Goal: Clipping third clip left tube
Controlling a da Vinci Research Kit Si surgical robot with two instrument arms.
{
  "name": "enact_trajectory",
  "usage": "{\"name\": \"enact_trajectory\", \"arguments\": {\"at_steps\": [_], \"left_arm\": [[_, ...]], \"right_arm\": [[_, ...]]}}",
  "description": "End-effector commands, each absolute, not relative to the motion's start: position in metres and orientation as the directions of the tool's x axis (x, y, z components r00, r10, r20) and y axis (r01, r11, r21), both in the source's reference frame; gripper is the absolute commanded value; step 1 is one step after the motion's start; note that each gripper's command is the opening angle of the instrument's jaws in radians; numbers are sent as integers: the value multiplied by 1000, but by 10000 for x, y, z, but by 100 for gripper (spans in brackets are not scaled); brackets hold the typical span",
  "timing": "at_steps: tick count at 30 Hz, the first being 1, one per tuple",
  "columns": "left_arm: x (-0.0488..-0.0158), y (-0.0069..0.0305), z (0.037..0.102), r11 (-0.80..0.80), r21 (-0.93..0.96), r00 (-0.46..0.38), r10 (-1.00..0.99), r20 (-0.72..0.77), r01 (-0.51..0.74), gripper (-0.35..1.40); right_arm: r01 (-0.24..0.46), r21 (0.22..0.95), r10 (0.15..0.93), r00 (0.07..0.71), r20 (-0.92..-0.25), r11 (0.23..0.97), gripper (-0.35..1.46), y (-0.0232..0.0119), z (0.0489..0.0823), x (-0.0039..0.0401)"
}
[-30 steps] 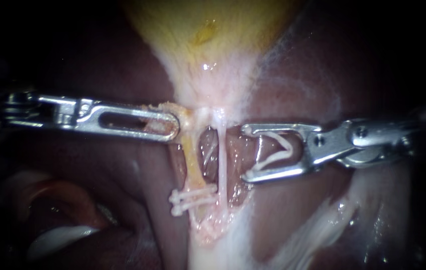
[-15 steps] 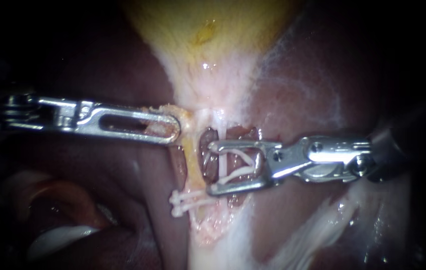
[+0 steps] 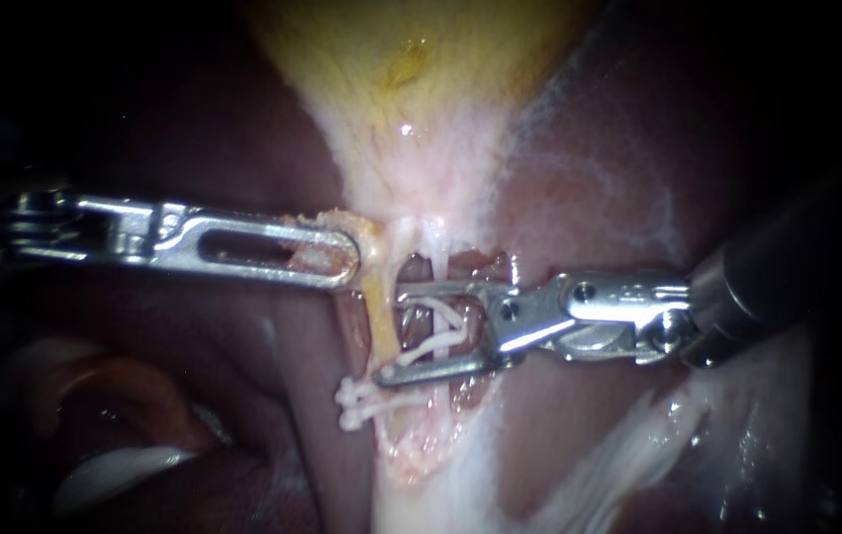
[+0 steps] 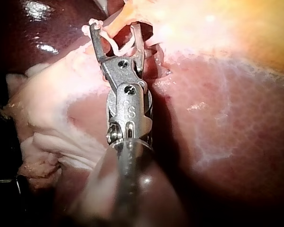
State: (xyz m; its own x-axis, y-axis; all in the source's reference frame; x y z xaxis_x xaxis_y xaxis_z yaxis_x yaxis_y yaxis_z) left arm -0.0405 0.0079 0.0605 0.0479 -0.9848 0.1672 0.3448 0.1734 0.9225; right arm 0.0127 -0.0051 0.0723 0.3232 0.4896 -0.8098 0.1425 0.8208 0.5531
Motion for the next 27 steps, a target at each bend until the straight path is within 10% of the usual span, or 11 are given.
{"name": "enact_trajectory", "arguments": {"at_steps": [1,27], "left_arm": [[-406,79,604,173,922,48,-985,167,345,-35],[-406,82,609,173,923,48,-985,167,345,-35]], "right_arm": [[148,558,493,323,-808,817,49,-52,724,129],[218,696,679,159,-717,684,45,-30,735,154]]}}
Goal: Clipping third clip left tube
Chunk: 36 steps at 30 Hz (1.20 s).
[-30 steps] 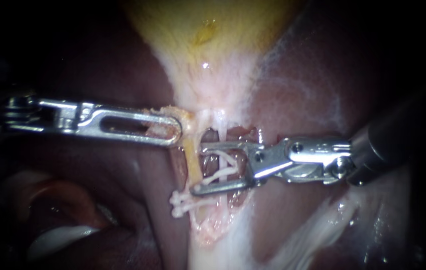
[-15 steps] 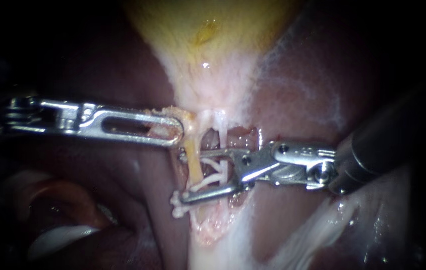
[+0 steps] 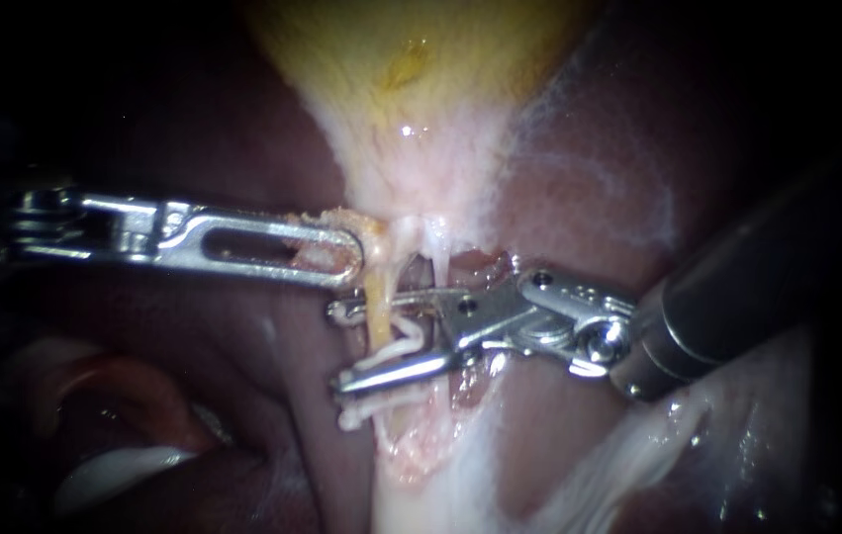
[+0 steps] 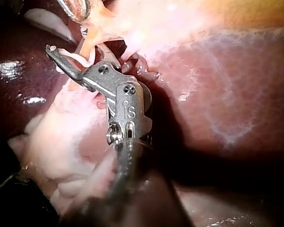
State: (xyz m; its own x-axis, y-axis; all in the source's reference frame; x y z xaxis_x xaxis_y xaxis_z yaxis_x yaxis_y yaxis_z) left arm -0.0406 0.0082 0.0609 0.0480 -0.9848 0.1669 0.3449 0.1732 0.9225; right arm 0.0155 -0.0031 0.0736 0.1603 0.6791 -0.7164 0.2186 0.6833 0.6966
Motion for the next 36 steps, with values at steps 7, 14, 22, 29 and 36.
{"name": "enact_trajectory", "arguments": {"at_steps": [7,14,22,29,36], "left_arm": [[-406,83,610,173,923,48,-985,167,344,-35],[-405,84,611,174,923,49,-985,167,344,-35],[-405,84,612,174,923,49,-985,167,344,-35],[-405,85,614,174,923,50,-985,167,343,-35],[-405,85,614,174,923,50,-985,167,343,-35]], "right_arm": [[220,712,702,134,-700,667,42,-21,729,153],[218,728,718,136,-682,650,28,-20,730,149],[209,778,767,148,-625,593,-35,-19,732,139],[202,782,761,184,-622,590,-35,-20,735,135],[199,783,757,204,-621,589,-35,-22,732,134]]}}
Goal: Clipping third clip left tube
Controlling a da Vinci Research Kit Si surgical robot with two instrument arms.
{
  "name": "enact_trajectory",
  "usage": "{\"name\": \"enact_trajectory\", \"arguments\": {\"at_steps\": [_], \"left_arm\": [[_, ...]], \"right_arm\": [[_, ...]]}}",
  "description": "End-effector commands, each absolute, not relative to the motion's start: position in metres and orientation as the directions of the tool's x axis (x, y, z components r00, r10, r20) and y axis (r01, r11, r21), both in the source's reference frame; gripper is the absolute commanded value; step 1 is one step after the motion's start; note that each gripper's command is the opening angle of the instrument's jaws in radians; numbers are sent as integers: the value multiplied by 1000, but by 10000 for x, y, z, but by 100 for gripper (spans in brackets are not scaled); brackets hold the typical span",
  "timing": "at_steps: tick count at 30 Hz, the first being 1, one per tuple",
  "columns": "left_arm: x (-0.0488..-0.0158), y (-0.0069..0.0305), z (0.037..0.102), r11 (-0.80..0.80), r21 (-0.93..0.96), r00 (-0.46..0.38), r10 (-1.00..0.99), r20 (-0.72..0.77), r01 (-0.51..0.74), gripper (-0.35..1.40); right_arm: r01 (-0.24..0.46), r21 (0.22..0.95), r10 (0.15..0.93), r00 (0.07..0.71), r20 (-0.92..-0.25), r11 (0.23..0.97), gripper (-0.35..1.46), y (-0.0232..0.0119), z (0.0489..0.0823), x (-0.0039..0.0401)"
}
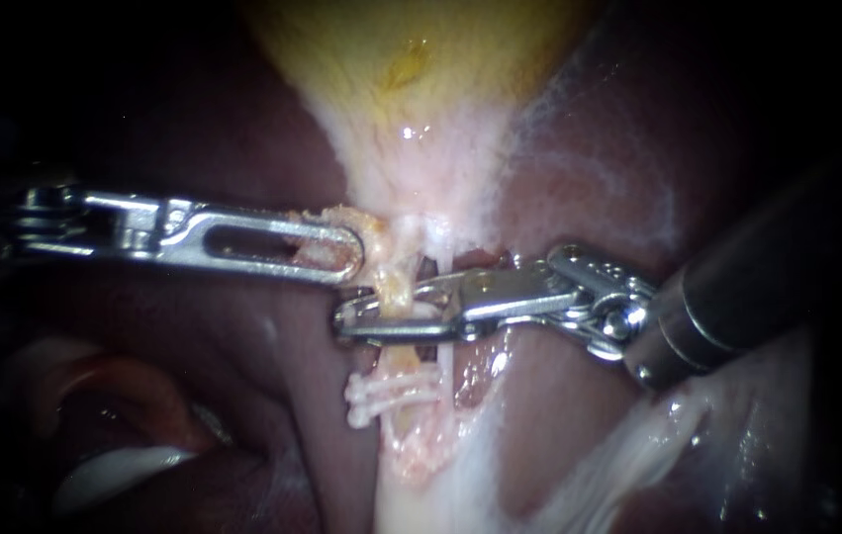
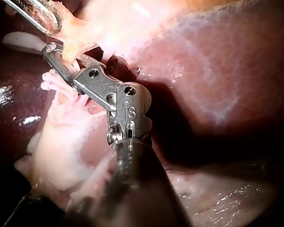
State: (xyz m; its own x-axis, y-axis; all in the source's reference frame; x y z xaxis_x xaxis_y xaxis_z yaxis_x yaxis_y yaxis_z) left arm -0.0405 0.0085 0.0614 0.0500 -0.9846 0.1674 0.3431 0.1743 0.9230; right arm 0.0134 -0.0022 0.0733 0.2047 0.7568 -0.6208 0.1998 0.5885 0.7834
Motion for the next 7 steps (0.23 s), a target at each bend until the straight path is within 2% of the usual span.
{"name": "enact_trajectory", "arguments": {"at_steps": [1,7], "left_arm": [[-405,85,614,174,923,50,-985,167,343,-35],[-404,85,614,174,923,50,-985,167,343,-35]], "right_arm": [[198,787,760,205,-617,585,-35,-22,732,134],[200,783,756,204,-621,589,-35,-22,732,133]]}}
